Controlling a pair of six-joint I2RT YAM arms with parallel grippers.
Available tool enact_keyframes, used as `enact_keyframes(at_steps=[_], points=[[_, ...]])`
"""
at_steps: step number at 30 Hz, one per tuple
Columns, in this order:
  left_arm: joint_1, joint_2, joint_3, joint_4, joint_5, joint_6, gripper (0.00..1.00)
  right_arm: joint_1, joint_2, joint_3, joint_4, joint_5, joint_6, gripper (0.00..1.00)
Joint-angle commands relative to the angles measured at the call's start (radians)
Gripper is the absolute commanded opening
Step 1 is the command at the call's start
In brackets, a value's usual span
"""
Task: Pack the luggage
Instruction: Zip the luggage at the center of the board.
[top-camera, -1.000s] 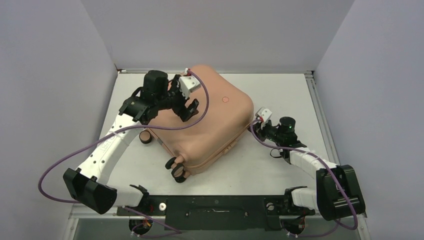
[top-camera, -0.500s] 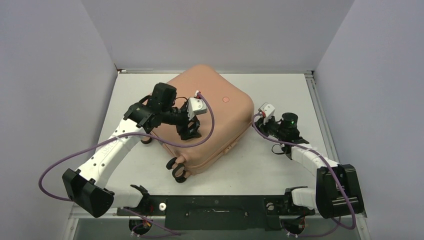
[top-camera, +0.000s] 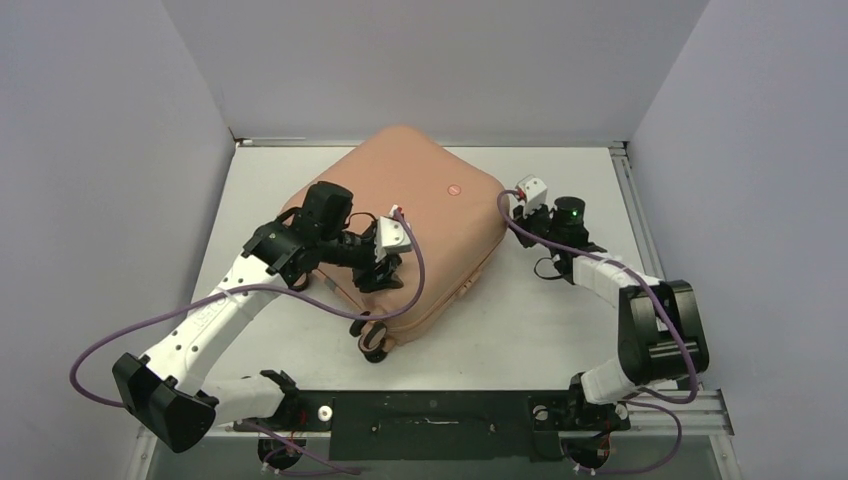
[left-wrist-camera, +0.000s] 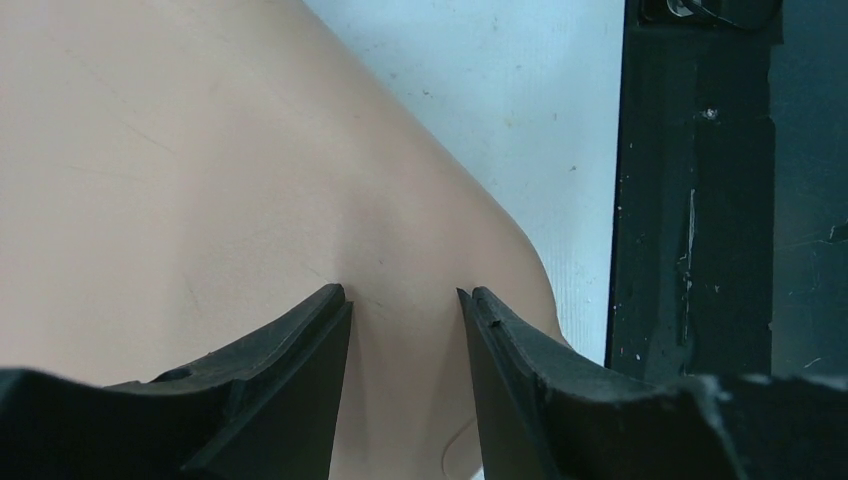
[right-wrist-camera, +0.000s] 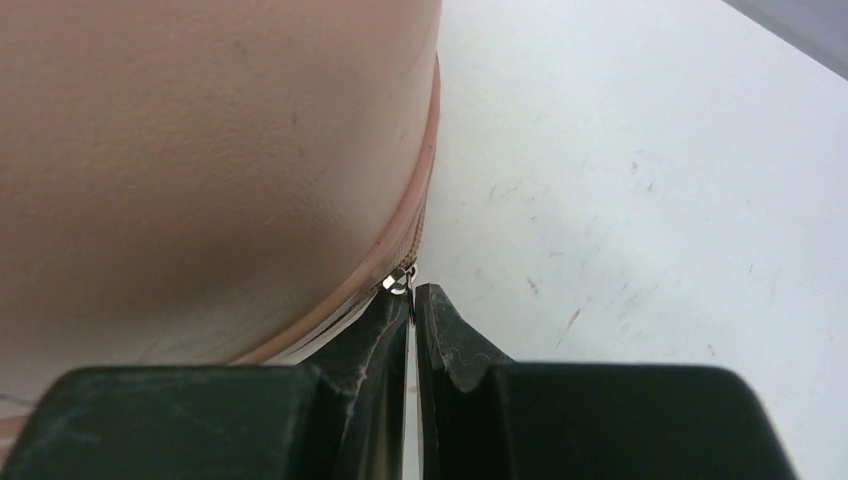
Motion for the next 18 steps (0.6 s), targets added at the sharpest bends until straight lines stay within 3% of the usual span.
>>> enact_keyframes(at_steps=[1, 5, 8, 12, 14, 18], points=[[-0.003, 0.020, -0.056, -0.108, -0.065, 0.058, 0.44, -0.041, 0.118, 0.123, 0.117, 0.228, -0.002, 0.05], [0.003, 0.012, -0.041, -0.063, -0.127, 0.006, 0.41, -0.023, 0.158, 0.156, 0.157, 0.189, -0.023, 0.05], [0.038, 0.012, 0.009, 0.120, -0.356, -0.129, 0.47, -0.024, 0.131, 0.131, 0.193, 0.162, -0.025, 0.05], [0.137, 0.066, 0.114, 0.294, -0.526, -0.272, 0.55, -0.025, 0.131, 0.142, 0.187, 0.199, -0.024, 0.06], [0.196, 0.100, 0.159, 0.372, -0.588, -0.359, 0.63, -0.027, 0.147, 0.178, 0.142, 0.223, -0.023, 0.26], [0.295, 0.206, 0.255, 0.481, -0.759, -0.450, 0.67, -0.034, 0.152, 0.235, 0.061, 0.244, -0.022, 0.56]])
